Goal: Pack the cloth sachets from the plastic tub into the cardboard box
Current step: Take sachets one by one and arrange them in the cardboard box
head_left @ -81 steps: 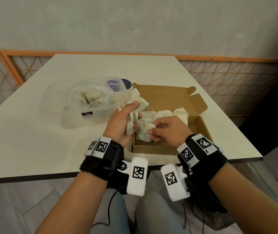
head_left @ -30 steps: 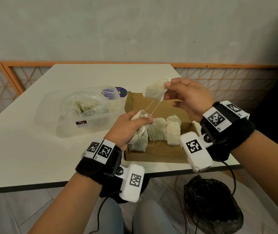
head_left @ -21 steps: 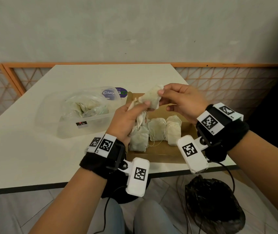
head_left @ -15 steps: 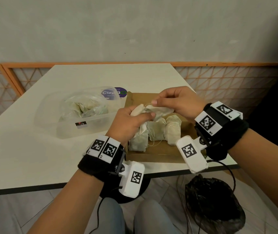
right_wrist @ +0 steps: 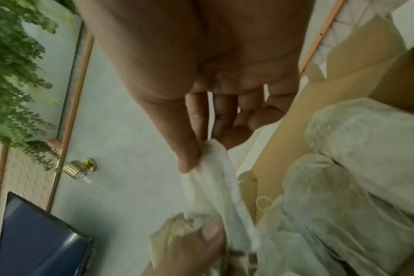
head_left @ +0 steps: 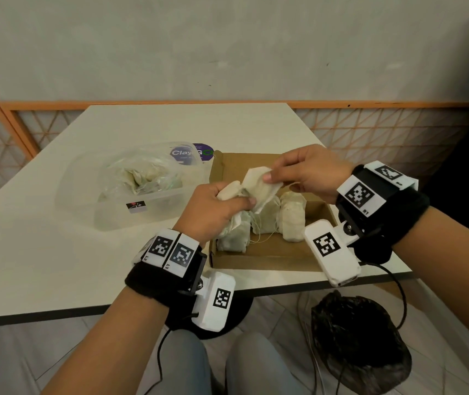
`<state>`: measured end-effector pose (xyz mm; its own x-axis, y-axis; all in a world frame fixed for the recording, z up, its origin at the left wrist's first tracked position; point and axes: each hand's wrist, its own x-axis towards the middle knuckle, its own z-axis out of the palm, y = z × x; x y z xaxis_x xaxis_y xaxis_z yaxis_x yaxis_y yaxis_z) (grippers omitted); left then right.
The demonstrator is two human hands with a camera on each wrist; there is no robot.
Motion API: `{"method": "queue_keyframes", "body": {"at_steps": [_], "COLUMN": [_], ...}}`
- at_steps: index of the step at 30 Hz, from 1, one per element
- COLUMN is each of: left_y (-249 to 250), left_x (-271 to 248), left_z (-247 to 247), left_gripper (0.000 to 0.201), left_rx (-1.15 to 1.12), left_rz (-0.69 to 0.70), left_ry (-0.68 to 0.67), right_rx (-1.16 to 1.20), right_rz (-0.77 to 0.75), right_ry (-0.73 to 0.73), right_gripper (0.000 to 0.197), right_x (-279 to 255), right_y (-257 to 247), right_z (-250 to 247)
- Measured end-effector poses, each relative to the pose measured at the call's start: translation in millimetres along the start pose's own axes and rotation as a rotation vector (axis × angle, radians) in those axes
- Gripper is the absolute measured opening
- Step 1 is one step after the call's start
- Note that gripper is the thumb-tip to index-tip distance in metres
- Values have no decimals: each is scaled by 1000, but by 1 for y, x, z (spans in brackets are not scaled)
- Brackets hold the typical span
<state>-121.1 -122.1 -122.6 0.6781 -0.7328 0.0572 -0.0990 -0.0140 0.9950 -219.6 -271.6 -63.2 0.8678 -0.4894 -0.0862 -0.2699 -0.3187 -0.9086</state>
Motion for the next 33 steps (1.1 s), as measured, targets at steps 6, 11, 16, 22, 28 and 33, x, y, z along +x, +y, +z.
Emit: {"method": "queue_keyframes", "body": {"at_steps": [6, 11, 16, 22, 28, 33], "left_y": [-1, 13, 12, 0, -5, -1], "left_x": [-2, 2, 6, 4, 6, 10], "left_z": [-5, -20, -21, -11, -8, -9], "left_gripper": [24, 23, 26, 27, 26, 36], "left_rx": [-158, -574, -503, -454, -463, -544], "left_rz": [12, 2, -10, -40, -89, -243], "left_ry": [142, 195, 187, 164, 150, 81], "right_rx": [-128, -386, -435, -646, -536, -398], "right_rz": [-146, -114, -25, 2, 55, -63], "right_ry": [121, 94, -102, -32, 12, 153], "right_gripper": [7, 12, 6, 7, 4, 17], "right_x": [2, 0, -5, 11, 17, 4], "right_y": [-5, 8, 10, 28, 25, 4], "right_z": [-6, -7, 4, 14, 15, 14]}}
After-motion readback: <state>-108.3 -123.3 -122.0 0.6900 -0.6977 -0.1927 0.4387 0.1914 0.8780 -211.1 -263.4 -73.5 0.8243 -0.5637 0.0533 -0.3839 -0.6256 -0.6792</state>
